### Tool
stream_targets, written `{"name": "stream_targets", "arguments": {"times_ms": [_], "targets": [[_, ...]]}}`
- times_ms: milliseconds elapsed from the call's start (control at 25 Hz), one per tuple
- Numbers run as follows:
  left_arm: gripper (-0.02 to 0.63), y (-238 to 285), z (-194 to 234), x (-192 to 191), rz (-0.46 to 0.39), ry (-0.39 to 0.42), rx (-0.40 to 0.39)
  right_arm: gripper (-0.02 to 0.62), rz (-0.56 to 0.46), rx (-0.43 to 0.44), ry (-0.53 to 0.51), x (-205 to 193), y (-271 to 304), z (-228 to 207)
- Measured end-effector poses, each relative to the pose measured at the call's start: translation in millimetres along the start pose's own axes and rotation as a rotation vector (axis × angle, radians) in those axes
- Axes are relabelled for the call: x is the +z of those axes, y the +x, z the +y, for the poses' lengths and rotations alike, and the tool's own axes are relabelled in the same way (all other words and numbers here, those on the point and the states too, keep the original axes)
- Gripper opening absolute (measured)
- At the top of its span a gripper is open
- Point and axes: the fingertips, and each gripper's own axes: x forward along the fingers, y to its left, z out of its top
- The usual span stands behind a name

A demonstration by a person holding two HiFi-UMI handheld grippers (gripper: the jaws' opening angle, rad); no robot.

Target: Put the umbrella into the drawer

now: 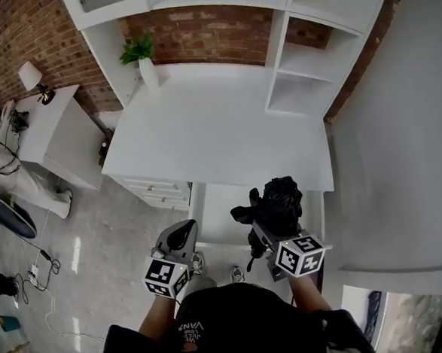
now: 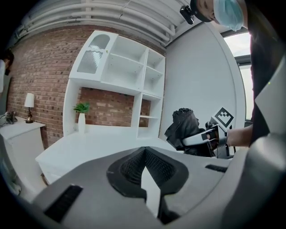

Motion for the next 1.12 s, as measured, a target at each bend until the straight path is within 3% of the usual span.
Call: {"name": "stream_targets", "arguments": {"times_ms": [200,520,1120], "targets": [[0.006,16,29,8,0.015,0.027,-0.076,0.244,-0.040,-0.080,0.140,-7,30,-6],[0.006,28,71,12,0.043,0.060,-0.171,0.244,-0.126,-0.173,0.506,-45,81,-21],[0.006,35,114,-4,0.101,0.080,-0.243,0.244,-0.226,-0.352,0.938,-103,132,-64]]}}
